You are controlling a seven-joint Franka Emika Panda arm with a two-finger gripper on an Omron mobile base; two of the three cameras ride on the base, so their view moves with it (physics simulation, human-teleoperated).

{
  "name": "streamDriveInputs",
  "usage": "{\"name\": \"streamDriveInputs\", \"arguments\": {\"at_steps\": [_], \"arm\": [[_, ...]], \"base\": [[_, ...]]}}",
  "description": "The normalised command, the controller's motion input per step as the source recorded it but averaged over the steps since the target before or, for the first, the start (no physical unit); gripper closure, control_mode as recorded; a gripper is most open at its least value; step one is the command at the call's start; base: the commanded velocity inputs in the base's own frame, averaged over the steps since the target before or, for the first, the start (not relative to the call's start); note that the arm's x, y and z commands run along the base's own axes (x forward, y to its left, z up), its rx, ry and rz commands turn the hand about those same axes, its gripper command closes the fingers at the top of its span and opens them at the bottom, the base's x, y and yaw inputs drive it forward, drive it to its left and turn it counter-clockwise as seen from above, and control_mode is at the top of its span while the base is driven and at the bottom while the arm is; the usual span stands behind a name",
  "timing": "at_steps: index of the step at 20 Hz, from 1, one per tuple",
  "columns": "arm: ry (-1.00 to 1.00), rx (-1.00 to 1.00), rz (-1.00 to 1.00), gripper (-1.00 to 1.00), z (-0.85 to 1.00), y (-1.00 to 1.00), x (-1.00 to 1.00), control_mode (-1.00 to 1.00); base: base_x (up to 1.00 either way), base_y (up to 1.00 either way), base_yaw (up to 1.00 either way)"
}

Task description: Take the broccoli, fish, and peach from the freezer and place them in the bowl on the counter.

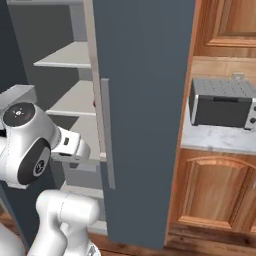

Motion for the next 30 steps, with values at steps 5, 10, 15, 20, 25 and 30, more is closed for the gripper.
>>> {"name": "streamDriveInputs", "arguments": {"at_steps": [5,10,15,20,25,30], "arm": [[0.00,0.00,0.00,-1.00,0.00,0.00,0.00,1.00],[0.00,0.00,0.00,-1.00,0.00,0.00,0.00,1.00],[0.00,0.00,0.00,-1.00,0.00,0.00,0.00,1.00],[0.00,0.00,0.00,-1.00,0.00,0.00,0.00,1.00],[0.00,0.00,0.00,-1.00,0.00,0.00,0.00,1.00],[0.00,0.00,0.00,-1.00,0.00,0.00,0.00,1.00]], "base": [[0.51,0.46,0.00],[0.46,0.22,0.00],[0.58,0.05,0.00],[0.53,0.02,0.00],[0.45,0.00,0.00],[0.41,0.07,0.00]]}}
